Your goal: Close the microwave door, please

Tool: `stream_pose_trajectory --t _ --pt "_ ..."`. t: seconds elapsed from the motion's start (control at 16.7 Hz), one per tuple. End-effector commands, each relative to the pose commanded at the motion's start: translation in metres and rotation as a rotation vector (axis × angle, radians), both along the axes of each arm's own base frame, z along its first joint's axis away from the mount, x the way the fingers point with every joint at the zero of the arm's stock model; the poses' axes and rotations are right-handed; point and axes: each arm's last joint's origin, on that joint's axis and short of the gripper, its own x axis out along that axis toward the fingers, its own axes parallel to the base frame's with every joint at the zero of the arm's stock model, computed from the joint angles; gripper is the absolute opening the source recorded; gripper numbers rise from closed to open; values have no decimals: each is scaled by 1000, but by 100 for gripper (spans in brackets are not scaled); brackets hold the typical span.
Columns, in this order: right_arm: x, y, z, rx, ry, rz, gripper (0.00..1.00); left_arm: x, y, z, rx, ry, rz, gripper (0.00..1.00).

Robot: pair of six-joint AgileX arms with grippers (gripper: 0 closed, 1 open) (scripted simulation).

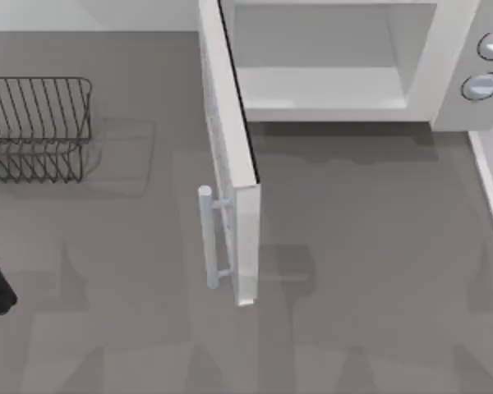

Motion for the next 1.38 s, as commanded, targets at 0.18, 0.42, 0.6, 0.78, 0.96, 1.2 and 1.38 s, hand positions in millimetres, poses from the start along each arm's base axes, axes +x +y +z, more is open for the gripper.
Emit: stream_pose_trajectory --t 0.18,0.42,0.6,0.78,0.96,1.2,1.38 --pt "0 0 0 0 0 0 100 0 0 0 3 11 -6 100" --pt "0 0 0 0 0 0 100 4 -5 2 54 165 -82 100" --pt "0 0 0 0 0 0 100 10 -12 8 124 365 -183 100" --pt "0 0 0 0 0 0 100 21 -21 20 209 603 -317 100" --pt "0 0 0 0 0 0 100 39 -32 36 299 849 -478 100" --pt "0 0 0 0 0 0 100 74 -53 59 406 1135 -712 100" --pt "0 0 0 0 0 0 100 107 -73 79 469 1277 -883 100"
